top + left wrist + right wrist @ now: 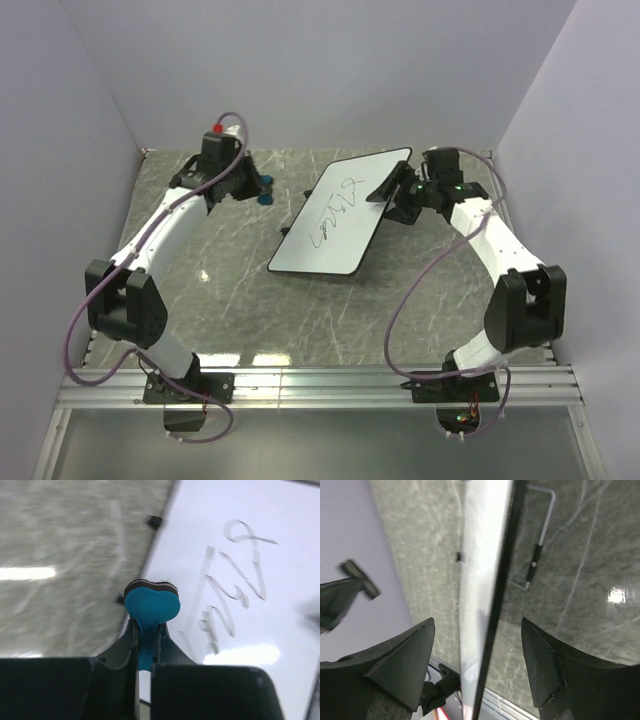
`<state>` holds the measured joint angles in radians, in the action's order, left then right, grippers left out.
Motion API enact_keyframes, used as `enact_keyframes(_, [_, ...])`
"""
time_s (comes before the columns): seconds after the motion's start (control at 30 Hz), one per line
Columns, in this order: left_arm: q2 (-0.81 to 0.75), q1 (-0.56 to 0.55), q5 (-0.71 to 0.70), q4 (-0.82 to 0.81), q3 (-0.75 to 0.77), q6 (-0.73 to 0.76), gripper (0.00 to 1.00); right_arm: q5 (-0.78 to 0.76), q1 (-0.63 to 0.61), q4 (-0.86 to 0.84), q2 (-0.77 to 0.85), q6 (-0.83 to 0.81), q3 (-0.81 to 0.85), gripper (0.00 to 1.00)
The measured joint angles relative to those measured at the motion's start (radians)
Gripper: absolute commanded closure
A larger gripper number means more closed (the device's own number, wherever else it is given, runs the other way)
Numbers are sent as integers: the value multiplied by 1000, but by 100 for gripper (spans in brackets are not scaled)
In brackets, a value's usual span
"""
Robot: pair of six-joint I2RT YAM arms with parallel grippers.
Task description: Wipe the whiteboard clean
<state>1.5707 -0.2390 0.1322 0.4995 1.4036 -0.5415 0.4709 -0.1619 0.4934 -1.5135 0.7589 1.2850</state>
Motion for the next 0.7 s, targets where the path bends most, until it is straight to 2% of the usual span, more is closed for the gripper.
enact_keyframes(0.1, [62,-99,60,6,84,19,100,-11,-26,0,-55,-5,0,37])
enact_keyframes(0.13, [86,-134,80,5,111,25,100,-11,-35,0,-69,-8,0,50])
enact_keyframes(0.2, [131,-200,129,2,147,30,100,-12,-44,2,-88,-16,5,64])
enact_keyframes(0.23, [152,-228,153,2,161,33,100,-11,-47,2,-96,-18,10,79])
enact_keyframes(0.33, [216,-301,209,25,199,56,100,22,-51,-3,-114,13,40,100])
enact_keyframes(0.43, [278,-343,234,94,261,95,100,44,-57,-14,-125,10,74,100])
enact_keyframes(0.57, [337,-348,275,172,340,149,100,58,-60,1,-135,6,77,100])
enact_keyframes(0.7, [351,-343,323,212,338,196,100,68,-60,15,-148,4,93,100])
